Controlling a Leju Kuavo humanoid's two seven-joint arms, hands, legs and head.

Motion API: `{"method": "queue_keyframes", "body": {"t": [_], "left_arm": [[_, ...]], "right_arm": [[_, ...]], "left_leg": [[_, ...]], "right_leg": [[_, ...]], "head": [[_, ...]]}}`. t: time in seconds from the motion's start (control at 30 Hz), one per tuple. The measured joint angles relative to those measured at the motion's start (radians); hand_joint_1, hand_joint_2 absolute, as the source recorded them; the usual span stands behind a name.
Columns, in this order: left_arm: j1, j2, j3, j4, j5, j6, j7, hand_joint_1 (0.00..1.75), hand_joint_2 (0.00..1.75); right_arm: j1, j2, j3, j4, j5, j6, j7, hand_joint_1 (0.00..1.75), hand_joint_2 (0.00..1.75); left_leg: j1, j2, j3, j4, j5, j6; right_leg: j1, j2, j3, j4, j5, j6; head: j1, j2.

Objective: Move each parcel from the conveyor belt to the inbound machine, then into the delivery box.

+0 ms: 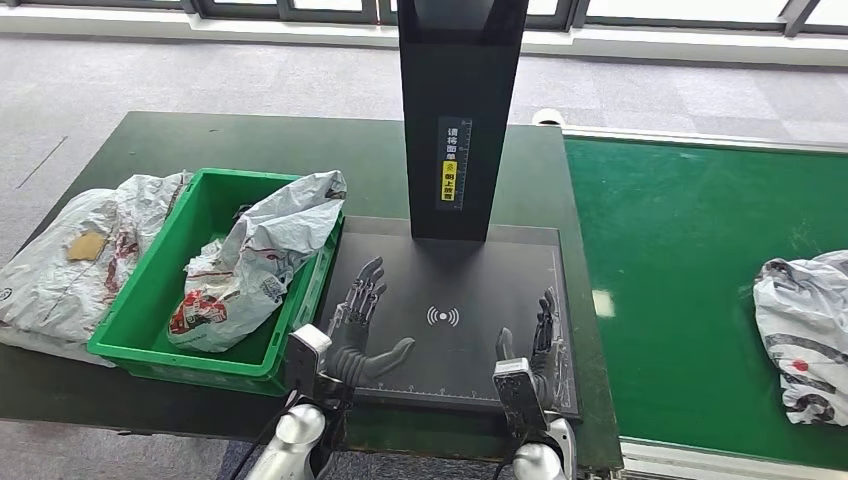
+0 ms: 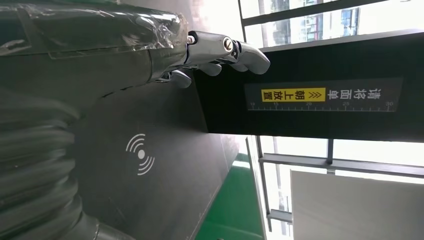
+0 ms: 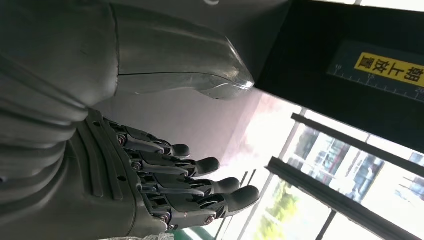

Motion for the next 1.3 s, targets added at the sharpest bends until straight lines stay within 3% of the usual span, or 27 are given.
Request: {"method": "queue_keyframes", "body": {"t": [0.13, 0.23, 0.3, 0.47, 0.6, 0.77, 0.93, 1.03, 1.3], "left_arm": [[0.001, 0.001, 0.0, -0.009, -0.003, -0.014, 0.0, 0.0, 1.75], [0.001, 0.001, 0.0, -0.009, -0.009, -0.019, 0.0, 0.0, 1.75], [0.001, 0.001, 0.001, -0.01, -0.014, -0.023, 0.0, 0.0, 1.75], [0.002, 0.002, 0.002, -0.01, -0.018, -0.028, 0.0, 0.0, 1.75], [0.002, 0.002, 0.005, -0.01, -0.022, -0.033, 0.0, 0.0, 1.75], [0.002, 0.002, 0.005, -0.008, -0.025, -0.036, 0.0, 0.0, 1.75], [0.001, 0.001, 0.006, -0.003, -0.03, -0.037, 0.0, 0.0, 1.75], [0.001, 0.001, 0.006, 0.001, -0.035, -0.036, 0.0, 0.0, 1.75], [0.0, 0.001, 0.006, 0.007, -0.029, -0.033, 0.0, 0.0, 1.75]], "right_arm": [[0.005, -0.007, -0.09, -0.011, 0.266, -0.094, 0.039, 0.0, 1.75], [0.017, 0.008, -0.26, -0.08, 0.558, -0.102, 0.066, 0.0, 1.75], [0.015, 0.021, -0.39, -0.126, 0.673, -0.104, 0.076, 0.0, 1.75], [-0.039, 0.022, -0.733, -0.176, 0.829, -0.105, 0.058, 0.0, 1.75], [-0.136, -0.012, -1.026, -0.149, 0.927, -0.105, 0.052, 0.0, 1.75], [-0.228, -0.066, -1.273, -0.085, 0.982, -0.105, 0.077, 0.0, 1.75], [-0.276, -0.104, -1.404, -0.039, 1.027, -0.105, 0.131, 0.0, 1.75], [-0.305, -0.144, -1.452, 0.008, 1.063, -0.105, 0.228, 0.0, 1.75], [-0.357, -0.248, -1.511, 0.171, 1.057, -0.104, 0.362, 0.0, 1.75]], "left_leg": [[0.0, -0.001, 0.0, 0.0, 0.0, 0.0], [-0.001, -0.001, -0.001, 0.001, 0.0, 0.0], [-0.001, -0.002, -0.001, 0.001, 0.0, 0.001], [-0.002, -0.004, -0.001, 0.001, -0.001, 0.002], [-0.003, -0.004, -0.001, 0.002, -0.001, 0.002], [-0.003, -0.002, -0.001, 0.002, -0.001, 0.003], [-0.003, -0.002, -0.001, 0.002, -0.001, 0.003], [-0.003, -0.002, -0.001, 0.002, -0.001, 0.003], [-0.003, -0.002, -0.001, 0.002, -0.002, 0.004]], "right_leg": [[0.0, -0.001, 0.0, 0.0, 0.0, 0.0], [-0.001, -0.001, 0.0, 0.0, 0.0, 0.0], [-0.001, -0.002, 0.001, 0.0, 0.0, 0.001], [-0.002, -0.003, 0.001, 0.0, 0.0, 0.002], [-0.003, -0.003, 0.001, 0.0, 0.0, 0.003], [-0.003, -0.002, 0.001, 0.0, 0.0, 0.003], [-0.003, -0.002, 0.001, 0.0, 0.0, 0.003], [-0.003, -0.002, 0.001, 0.0, 0.0, 0.003], [-0.003, -0.002, 0.001, 0.0, 0.0, 0.004]], "head": [[0.0, 0.0], [0.0, 0.0], [0.0, 0.0], [0.0, 0.0], [0.0, 0.0], [0.0, 0.0], [0.0, 0.0], [0.0, 0.0], [0.0, 0.0]]}}
